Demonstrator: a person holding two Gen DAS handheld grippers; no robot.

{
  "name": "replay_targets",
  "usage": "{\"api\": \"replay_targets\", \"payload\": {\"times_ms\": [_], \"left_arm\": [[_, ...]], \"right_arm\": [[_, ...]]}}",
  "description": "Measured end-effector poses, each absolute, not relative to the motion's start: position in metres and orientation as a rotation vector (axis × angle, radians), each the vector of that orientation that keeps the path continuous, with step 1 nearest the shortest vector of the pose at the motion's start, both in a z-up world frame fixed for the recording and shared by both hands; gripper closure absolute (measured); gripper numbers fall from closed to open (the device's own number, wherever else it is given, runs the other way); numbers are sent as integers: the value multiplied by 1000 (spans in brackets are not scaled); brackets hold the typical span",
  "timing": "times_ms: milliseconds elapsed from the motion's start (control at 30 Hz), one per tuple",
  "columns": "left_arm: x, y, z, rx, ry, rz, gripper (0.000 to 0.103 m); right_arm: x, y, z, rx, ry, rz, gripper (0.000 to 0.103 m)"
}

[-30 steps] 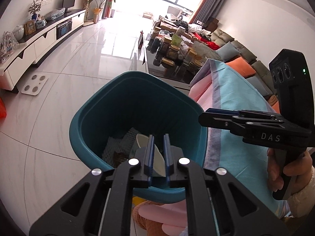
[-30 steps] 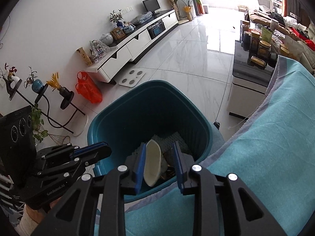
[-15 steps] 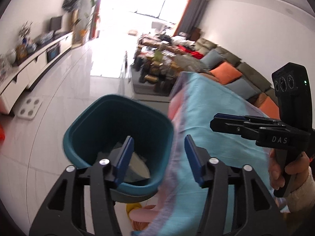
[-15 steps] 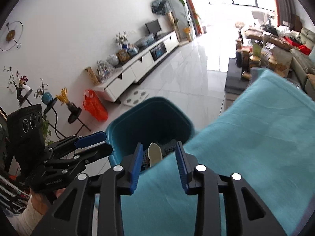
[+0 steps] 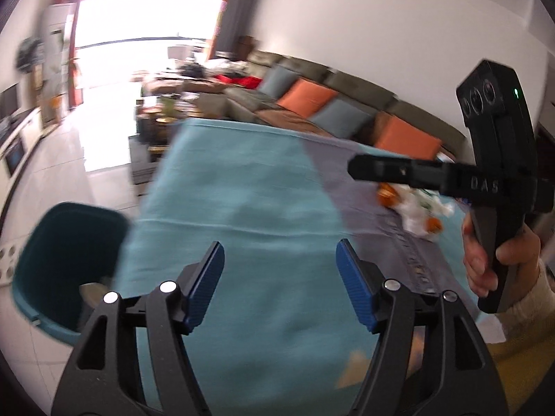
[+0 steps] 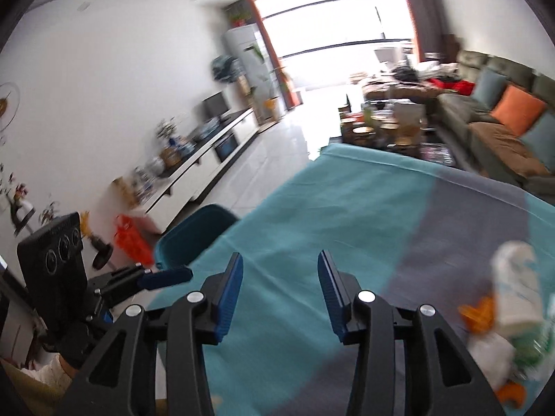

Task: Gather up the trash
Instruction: 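Move both tools back over the table, then grasp a white tissue with the left gripper while the right grasps another tissue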

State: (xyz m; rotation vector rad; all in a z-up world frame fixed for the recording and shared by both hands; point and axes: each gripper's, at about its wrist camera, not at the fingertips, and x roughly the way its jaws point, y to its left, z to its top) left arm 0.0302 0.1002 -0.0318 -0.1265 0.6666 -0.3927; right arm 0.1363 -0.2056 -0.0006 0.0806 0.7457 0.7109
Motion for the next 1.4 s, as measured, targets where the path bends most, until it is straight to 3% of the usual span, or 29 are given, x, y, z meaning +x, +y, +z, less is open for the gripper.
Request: {"api": "replay_targets", "payload": {"times_ms": [300, 900, 1033, 1133, 1300, 1400], "left_arm": [[52, -4, -48, -43, 741, -599, 37], [109, -100, -67, 2, 900, -720, 38], [116, -107, -75, -4, 940, -727, 46], [119, -112, -79, -1, 948, -726, 51], [122, -115, -83, 4, 961, -728, 73], [123, -114, -85, 10, 967, -729, 90]], "right_arm": [[116, -311, -7, 141, 718, 485, 60], [124, -449, -45, 306, 768, 204, 60], [134, -453, -59, 323, 816, 188, 59], [141, -451, -70, 334, 849, 186, 52], [149, -447, -80, 370, 874, 213, 52], [151, -448, -85, 389, 880, 213, 64]]}}
